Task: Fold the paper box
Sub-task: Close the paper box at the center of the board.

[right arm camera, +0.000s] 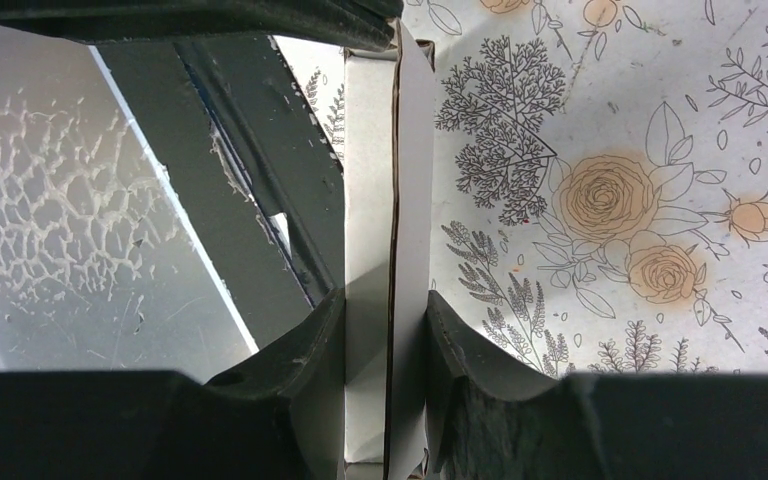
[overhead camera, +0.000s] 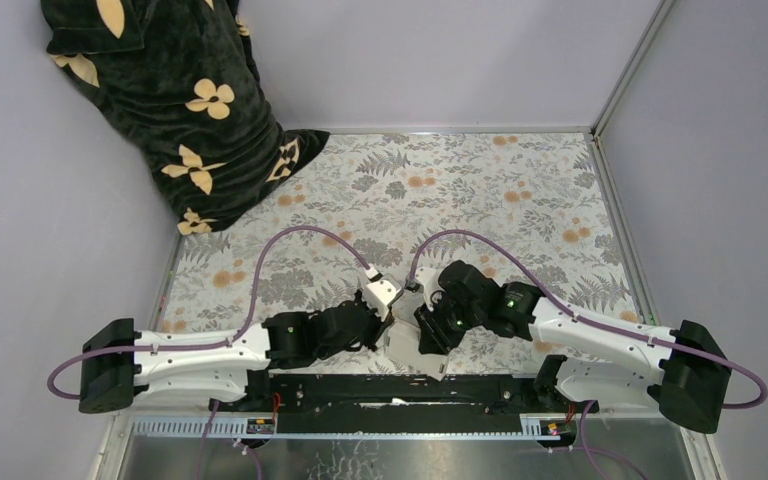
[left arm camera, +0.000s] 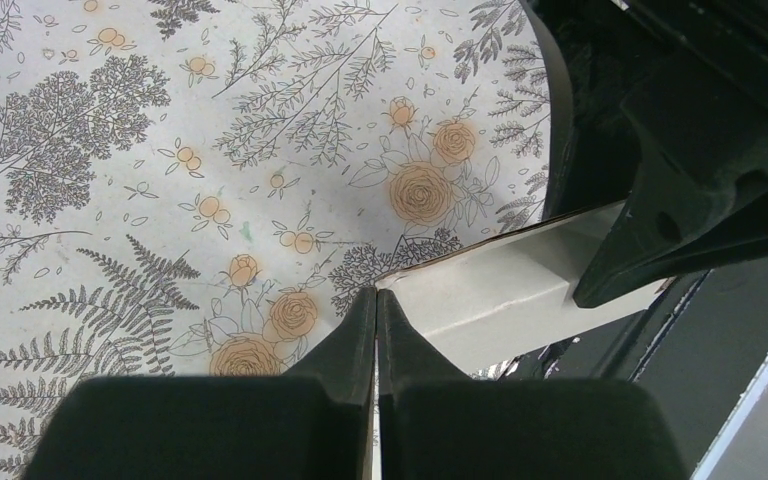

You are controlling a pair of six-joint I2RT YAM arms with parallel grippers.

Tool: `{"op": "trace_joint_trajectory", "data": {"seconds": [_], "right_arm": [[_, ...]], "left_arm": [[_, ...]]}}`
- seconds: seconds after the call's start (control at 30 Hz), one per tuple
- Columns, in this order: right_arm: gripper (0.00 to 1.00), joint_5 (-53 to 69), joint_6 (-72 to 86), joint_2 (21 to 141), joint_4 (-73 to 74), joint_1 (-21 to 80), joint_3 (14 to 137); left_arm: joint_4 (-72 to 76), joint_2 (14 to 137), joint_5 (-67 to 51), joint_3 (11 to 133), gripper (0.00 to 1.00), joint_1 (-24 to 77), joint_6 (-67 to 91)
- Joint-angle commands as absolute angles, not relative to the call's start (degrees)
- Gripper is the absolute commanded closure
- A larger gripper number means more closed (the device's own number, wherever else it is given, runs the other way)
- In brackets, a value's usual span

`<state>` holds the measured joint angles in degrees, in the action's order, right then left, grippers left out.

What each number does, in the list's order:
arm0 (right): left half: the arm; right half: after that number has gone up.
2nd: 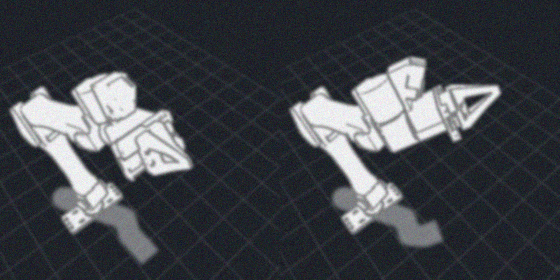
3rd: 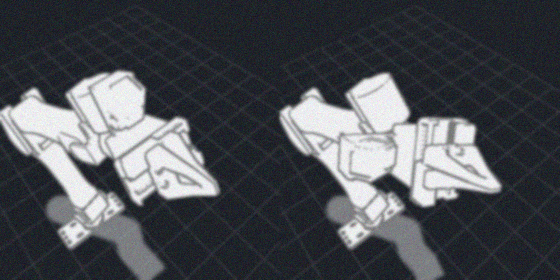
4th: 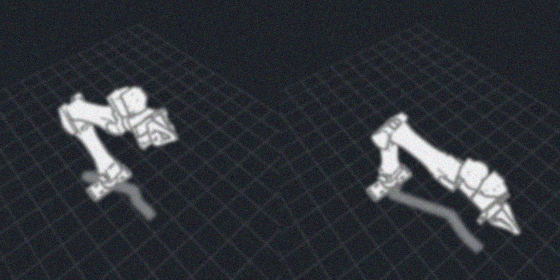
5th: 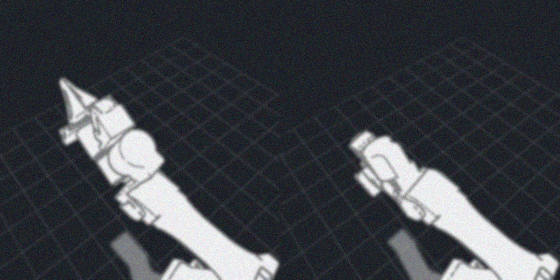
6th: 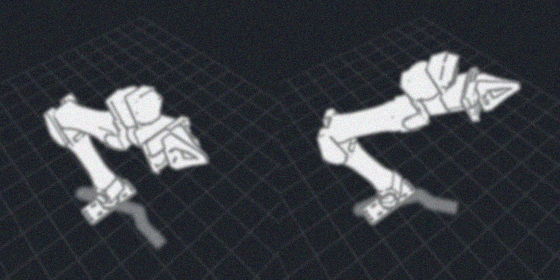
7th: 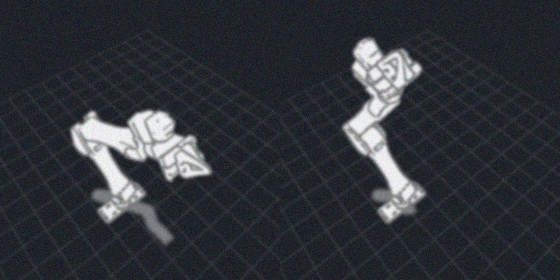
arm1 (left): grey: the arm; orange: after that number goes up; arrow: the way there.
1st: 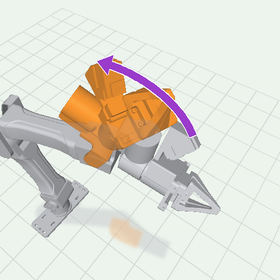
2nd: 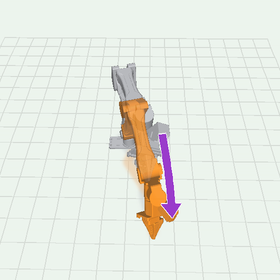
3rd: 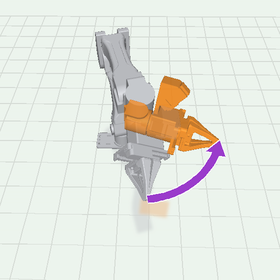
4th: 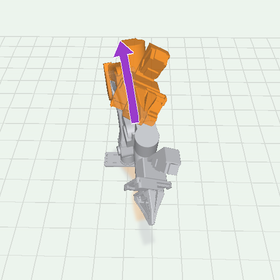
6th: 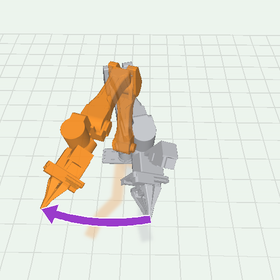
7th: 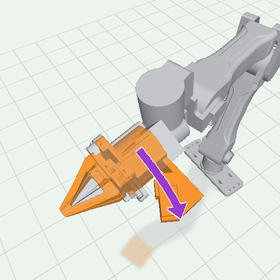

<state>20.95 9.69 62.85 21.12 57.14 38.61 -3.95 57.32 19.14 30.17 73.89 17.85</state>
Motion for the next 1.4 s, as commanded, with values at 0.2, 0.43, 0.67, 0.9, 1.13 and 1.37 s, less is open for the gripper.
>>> {"op": "trace_joint_trajectory", "data": {"seconds": [0.2,0.43,0.67,0.9,1.13,1.37], "right_arm": [[0.98,12.3,9.6,62.8,16.1,59.4,38.4],[0.98,5.6,10.5,63.2,12.7,61.3,37.2],[0.98,0.3,10.9,64.3,9.4,63.0,35.7],[0.98,-7.2,10.7,65.2,7.6,65.0,34.9],[0.98,-8.7,10.7,67.3,6.1,65.7,34.8],[0.98,-8.9,10.9,66.6,5.9,65.8,34.5]], "left_arm": [[-0.3,59.8,23.6,31.4,0.99,73.8,17.9],[2.4,60.6,25.3,31.2,0.99,73.5,18.0],[4.9,61.7,26.3,31.3,1.0,73.1,17.9],[7.2,62.0,27.0,31.1,1.0,72.8,18.3],[7.8,63.3,27.0,31.6,1.0,72.5,18.5],[8.5,62.7,27.2,29.9,1.0,72.2,18.9]]}}
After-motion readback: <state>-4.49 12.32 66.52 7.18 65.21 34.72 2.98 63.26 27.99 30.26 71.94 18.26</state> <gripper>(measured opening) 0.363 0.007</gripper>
